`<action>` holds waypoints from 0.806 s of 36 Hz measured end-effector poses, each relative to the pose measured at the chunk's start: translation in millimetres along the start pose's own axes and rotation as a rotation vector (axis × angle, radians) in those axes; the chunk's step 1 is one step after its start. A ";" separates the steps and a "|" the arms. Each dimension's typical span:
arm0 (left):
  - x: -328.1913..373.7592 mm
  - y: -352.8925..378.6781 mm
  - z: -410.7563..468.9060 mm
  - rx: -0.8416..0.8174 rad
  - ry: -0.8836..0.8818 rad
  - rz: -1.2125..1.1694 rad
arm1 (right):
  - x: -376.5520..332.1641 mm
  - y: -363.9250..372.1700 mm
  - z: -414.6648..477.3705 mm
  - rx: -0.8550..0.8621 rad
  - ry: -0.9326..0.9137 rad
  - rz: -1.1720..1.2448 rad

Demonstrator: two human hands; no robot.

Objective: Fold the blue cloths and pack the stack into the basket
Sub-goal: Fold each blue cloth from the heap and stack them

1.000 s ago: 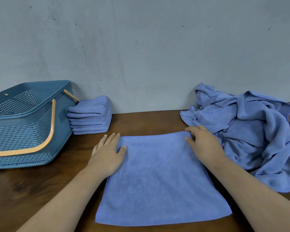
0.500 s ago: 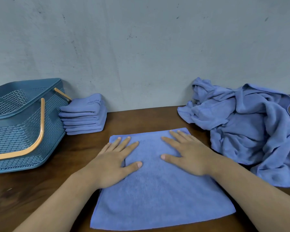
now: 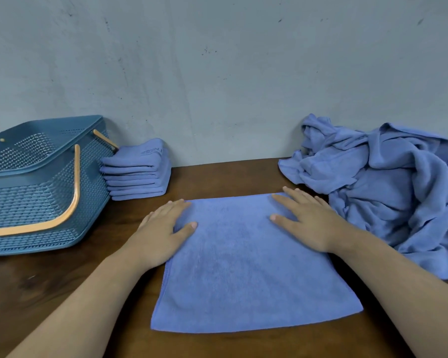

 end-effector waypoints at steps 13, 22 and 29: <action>31.2 -45.3 -96.8 0.194 -0.302 -0.178 | -4.6 -46.6 -102.6 0.337 0.204 0.182; 43.5 -50.5 -160.4 0.203 -0.312 -0.162 | -10.5 -50.7 -172.8 0.315 0.283 0.418; 36.8 -50.4 -166.9 0.257 -0.392 -0.247 | -3.6 -47.8 -171.1 0.282 0.269 0.510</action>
Point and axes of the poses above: each hand's wrist, its own z-axis towards the middle knuckle, its own y-axis out of the palm, x = y × z, the point moved 4 cm from there along z, towards the middle knuckle, and after that the axes turned 11 degrees about x, right-handed, at the moved point
